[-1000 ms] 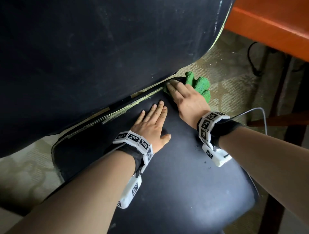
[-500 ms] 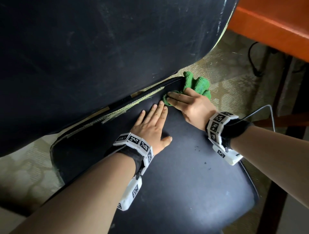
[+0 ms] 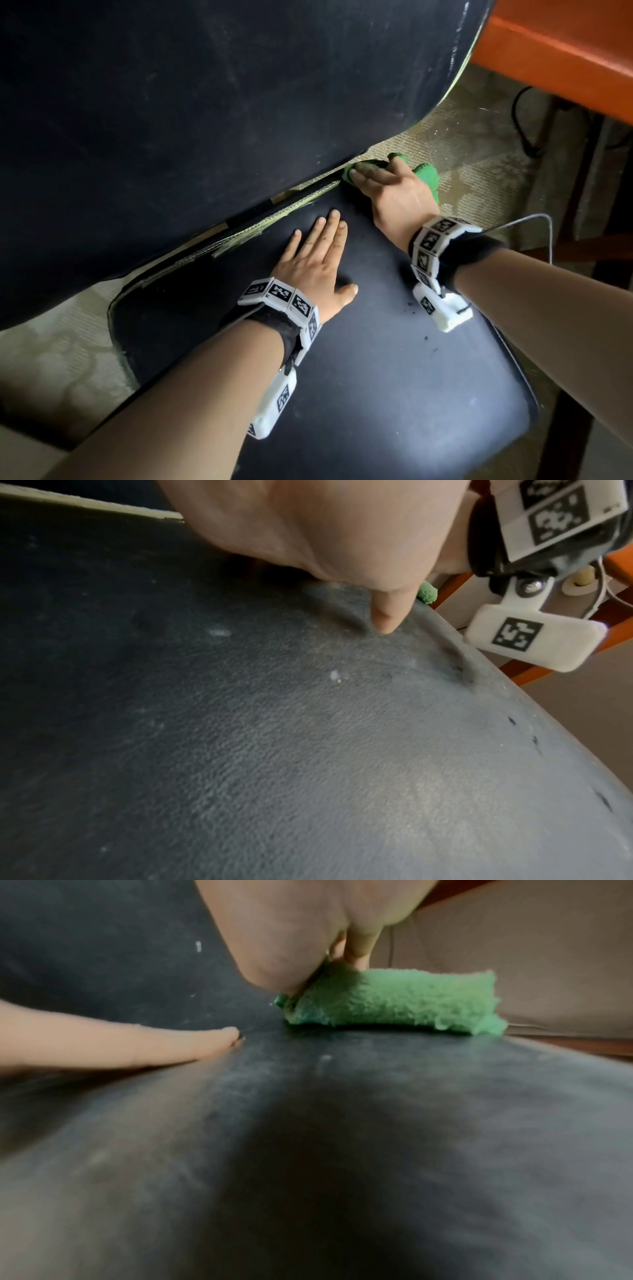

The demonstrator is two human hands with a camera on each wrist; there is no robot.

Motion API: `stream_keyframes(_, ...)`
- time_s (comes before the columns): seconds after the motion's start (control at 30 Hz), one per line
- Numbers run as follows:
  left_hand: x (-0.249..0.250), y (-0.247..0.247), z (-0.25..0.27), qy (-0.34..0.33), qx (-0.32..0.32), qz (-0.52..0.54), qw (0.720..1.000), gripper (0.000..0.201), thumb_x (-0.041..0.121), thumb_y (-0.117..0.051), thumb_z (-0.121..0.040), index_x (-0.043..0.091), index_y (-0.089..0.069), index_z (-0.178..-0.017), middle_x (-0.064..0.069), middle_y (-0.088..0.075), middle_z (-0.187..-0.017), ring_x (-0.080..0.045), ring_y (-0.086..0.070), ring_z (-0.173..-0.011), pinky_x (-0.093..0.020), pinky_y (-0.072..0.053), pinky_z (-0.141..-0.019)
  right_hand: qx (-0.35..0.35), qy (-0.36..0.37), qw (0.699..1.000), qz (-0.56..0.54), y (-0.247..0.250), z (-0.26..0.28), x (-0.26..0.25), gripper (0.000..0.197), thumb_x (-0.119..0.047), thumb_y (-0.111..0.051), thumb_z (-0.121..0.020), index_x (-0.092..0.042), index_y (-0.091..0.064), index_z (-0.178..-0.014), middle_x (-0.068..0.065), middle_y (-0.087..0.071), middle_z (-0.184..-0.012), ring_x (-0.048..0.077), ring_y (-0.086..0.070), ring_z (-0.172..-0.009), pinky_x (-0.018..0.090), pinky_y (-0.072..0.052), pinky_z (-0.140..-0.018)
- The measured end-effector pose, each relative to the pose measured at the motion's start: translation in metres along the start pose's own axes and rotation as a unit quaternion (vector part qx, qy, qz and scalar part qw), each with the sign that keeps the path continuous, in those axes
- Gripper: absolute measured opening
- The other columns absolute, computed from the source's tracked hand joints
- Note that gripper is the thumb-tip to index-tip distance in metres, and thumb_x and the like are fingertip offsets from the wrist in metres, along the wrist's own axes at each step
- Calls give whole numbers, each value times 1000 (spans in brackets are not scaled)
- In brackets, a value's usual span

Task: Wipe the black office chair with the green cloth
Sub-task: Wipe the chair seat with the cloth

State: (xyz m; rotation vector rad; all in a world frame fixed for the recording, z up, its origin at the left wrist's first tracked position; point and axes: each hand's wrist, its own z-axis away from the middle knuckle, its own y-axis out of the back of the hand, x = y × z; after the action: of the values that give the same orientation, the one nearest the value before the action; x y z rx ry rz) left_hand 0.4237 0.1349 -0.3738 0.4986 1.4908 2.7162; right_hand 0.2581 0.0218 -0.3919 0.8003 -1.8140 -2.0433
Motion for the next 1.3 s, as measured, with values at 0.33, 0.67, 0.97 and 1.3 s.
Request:
stream_keyframes(0.33, 1, 0, -1, 4, -8, 0, 1000, 96, 56, -45, -93, 19, 15, -158, 3, 27, -163, -12, 18, -151, -42, 5, -124, -90, -55, 994, 9, -16, -9, -30, 51, -15, -41, -94, -6, -44, -144, 10, -44, -150, 35, -48, -113, 42, -48, -93)
stream_keyframes(0.67, 5, 4, 1, 12, -19, 2, 1000, 85, 36, -43, -94, 18, 11, -158, 2, 22, -164, -12, 19, -151, -41, 6, -124, -95, 36, 994, 40, -12, -8, -37, 56, -21, -35, -84, -2, -60, -131, 15, -59, -135, 31, -64, -103, 32, -37, -84)
stream_keyframes(0.97, -19, 9, 31, 25, -3, 26, 999, 79, 35, -41, -100, 11, 8, -158, -4, 23, -164, -16, 12, -153, -37, -2, -125, -89, -97, 991, -1, -1, -8, -30, 68, -5, -44, -84, -14, -34, -151, 4, -33, -157, 29, -41, -130, 29, -27, -104)
stream_keyframes(1.3, -27, 4, 37, 26, -25, 28, 999, 79, 27, -40, -98, 13, 9, -158, -2, 22, -164, -13, 13, -153, -34, -1, -125, -108, -86, 990, 26, 0, -13, -42, 72, -31, -13, -82, -16, -39, -148, 6, -42, -152, 32, -46, -122, 34, -36, -102)
